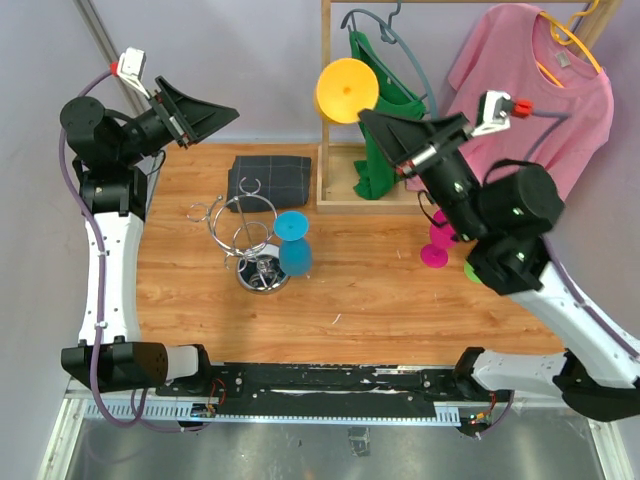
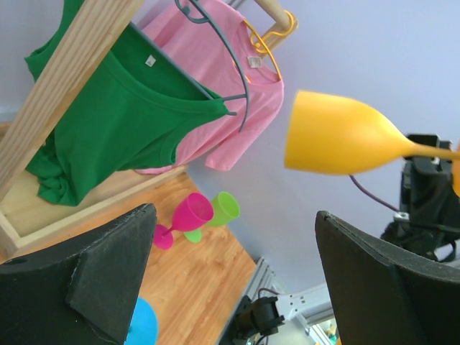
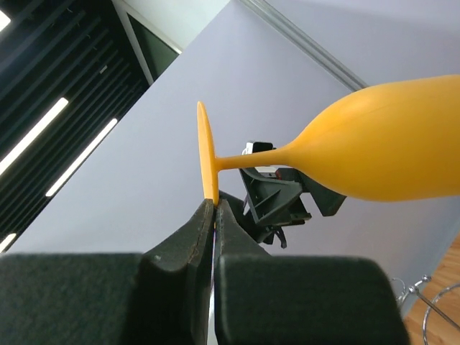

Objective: Take the wine glass off the wine glass rack

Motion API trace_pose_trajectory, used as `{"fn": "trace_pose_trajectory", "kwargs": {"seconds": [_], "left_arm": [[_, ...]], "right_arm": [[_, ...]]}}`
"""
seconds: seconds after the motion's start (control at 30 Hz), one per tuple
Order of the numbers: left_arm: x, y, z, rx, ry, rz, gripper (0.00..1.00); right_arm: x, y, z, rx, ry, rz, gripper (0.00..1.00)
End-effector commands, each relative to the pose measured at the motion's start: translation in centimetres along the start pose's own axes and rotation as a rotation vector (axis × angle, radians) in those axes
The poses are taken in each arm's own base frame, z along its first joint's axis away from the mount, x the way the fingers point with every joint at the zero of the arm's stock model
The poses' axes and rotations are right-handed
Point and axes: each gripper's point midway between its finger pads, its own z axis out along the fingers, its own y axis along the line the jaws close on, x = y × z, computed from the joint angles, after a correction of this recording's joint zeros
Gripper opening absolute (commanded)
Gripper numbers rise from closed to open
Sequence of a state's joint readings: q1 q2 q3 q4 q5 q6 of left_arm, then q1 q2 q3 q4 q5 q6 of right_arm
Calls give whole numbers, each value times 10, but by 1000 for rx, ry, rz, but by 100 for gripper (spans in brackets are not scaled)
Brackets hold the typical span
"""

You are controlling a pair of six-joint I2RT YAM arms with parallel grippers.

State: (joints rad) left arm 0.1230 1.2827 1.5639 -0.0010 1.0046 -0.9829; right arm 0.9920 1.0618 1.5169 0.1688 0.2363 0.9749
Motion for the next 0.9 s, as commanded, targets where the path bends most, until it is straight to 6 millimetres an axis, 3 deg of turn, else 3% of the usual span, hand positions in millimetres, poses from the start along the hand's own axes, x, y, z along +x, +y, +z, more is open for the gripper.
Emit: {"fn": "trace_pose_trajectory", "kwargs": {"seconds": [0.0,0.13,0.27,0.57,0.73,0.87], "left_arm": [[2,-14,-3,47,7,34,97],[11,-12,-7,63,14,30,97],[21,-10,-9,78,35,46,97],[36,0,-13,108,46,81,97],[43,-4,-17,142,50,136,97],[43,-9,-19,157,47,194,97]], "right_arm": [[-1,24,29,-212,71,138,1],[-16,31,42,-412,32,248,1],[-18,11,43,-543,10,399,1],[-22,-9,4,-735,-14,517,1],[-2,-15,-13,-738,92,515,1],[16,-32,-25,-691,156,522,1]]}}
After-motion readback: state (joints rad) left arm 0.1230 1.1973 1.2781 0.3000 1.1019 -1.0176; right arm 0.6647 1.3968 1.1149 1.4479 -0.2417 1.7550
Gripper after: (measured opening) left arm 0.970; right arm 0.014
